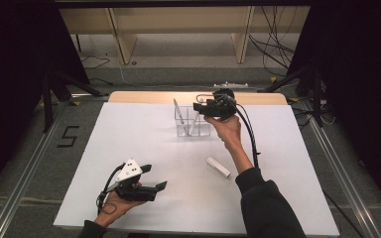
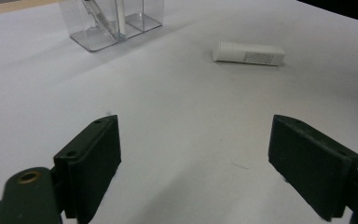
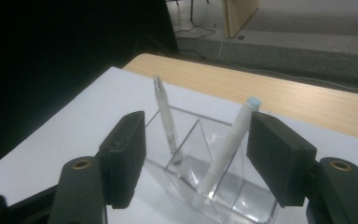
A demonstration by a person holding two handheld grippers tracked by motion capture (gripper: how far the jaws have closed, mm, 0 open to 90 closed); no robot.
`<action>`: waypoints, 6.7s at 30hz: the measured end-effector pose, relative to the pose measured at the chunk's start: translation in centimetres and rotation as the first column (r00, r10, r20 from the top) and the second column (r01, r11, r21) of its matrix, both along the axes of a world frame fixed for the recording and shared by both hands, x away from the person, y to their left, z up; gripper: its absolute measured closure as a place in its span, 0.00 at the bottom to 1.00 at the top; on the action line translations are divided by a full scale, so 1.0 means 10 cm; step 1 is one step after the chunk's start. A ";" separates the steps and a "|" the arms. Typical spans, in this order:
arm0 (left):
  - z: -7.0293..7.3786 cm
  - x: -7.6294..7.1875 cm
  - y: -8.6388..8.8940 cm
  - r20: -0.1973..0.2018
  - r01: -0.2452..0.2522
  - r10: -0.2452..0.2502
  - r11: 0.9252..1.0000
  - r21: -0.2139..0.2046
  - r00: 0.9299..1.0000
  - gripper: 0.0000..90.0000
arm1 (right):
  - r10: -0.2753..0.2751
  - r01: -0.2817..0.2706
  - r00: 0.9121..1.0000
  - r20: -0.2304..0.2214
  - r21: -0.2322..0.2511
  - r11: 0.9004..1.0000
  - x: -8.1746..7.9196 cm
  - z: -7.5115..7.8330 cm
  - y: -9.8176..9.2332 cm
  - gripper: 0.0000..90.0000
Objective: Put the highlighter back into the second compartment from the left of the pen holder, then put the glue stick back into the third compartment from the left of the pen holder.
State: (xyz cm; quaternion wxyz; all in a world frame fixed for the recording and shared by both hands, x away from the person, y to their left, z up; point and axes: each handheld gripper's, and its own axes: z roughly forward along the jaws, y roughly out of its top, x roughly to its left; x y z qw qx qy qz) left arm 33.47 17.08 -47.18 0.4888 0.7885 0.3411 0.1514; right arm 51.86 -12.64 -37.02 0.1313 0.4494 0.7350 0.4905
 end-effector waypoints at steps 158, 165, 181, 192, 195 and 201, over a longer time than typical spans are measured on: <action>-0.01 0.01 -0.01 -0.010 -0.013 0.013 1.000 -0.010 1.000 0.18 | 0.127 -0.345 0.903 -0.410 -0.518 0.783 -0.69 -0.88 -0.03 0.75; -0.01 0.01 0.00 -0.012 -0.013 0.013 1.000 -0.007 1.000 0.18 | 0.141 -0.333 0.910 -0.391 -0.483 0.810 -0.70 -0.84 -0.10 0.76; -0.01 0.02 0.00 -0.012 -0.016 0.016 1.000 -0.016 1.000 0.18 | 0.177 -0.249 0.958 -0.225 -0.349 0.903 -0.71 -0.60 -0.24 0.75; -0.01 0.02 0.01 -0.007 -0.015 0.015 1.000 -0.023 1.000 0.18 | 0.099 -0.112 0.992 -0.078 -0.194 0.975 -0.62 -0.44 -0.33 0.75; 0.00 0.01 0.01 -0.007 -0.016 0.015 1.000 -0.026 1.000 0.18 | 0.087 -0.096 0.994 -0.061 -0.150 0.984 -0.58 -0.39 -0.33 0.75; 0.00 0.01 0.01 -0.006 -0.017 0.017 0.999 -0.032 1.000 0.18 | 0.067 -0.073 0.996 -0.052 -0.110 0.991 -0.48 -0.32 -0.31 0.75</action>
